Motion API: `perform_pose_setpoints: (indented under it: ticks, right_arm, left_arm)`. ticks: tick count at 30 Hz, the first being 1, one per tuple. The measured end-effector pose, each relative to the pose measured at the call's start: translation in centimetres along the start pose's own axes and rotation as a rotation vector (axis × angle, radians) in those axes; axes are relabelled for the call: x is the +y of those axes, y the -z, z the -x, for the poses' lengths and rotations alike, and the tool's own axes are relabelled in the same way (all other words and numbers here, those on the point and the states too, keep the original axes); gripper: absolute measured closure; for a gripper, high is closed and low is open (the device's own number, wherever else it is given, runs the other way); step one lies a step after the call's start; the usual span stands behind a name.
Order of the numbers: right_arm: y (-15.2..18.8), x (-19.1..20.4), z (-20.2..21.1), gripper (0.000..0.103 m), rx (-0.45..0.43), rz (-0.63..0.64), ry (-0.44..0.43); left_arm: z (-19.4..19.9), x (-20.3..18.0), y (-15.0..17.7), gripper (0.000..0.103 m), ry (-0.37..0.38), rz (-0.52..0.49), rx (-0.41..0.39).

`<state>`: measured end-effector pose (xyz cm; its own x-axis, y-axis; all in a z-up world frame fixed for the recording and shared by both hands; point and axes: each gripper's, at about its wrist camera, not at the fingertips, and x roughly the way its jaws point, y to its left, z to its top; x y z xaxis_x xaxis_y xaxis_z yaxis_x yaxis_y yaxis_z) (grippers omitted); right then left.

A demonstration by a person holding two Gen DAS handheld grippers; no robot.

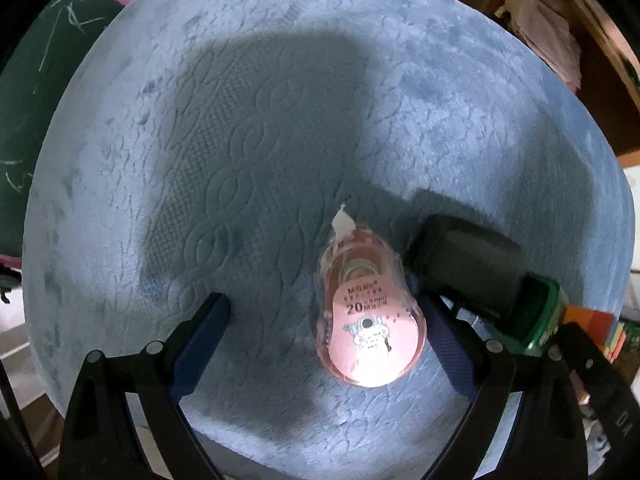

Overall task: Organize rigid objects
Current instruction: 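Grasp the pink correction tape with left tool while right tool grasps the Rubik's cube, then carry the pink tape with left tool while right tool carries the cube over the tray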

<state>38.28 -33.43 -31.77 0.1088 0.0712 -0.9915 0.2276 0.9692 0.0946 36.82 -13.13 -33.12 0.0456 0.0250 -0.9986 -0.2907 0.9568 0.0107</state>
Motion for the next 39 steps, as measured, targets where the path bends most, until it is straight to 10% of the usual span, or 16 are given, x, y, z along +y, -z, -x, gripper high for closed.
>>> perform_pose_setpoints:
  ticks: [4, 7, 24, 39]
  right_arm:
    - [0.4, -1.0, 0.2, 0.046, -0.003, -0.01, 0.0]
    - [1.0, -1.8, 0.5, 0.046, -0.002, -0.02, -0.007]
    - [7.3, -4.5, 5.6, 0.046, -0.071, 0.02, -0.089]
    - [18.0, 1.3, 19.6, 0.046, -0.274, 0.19, -0.215]
  left_arm:
    - [0.6, 0.7, 1.8, 0.019, 0.011, -0.05, -0.024]
    - [1.5, 0.1, 3.3, 0.048, 0.017, -0.1, -0.043]
    - [8.8, 4.6, 8.9, 0.049, 0.088, -0.281, -0.137]
    - [22.0, 11.1, 14.1, 0.049, 0.221, -0.409, -0.313]
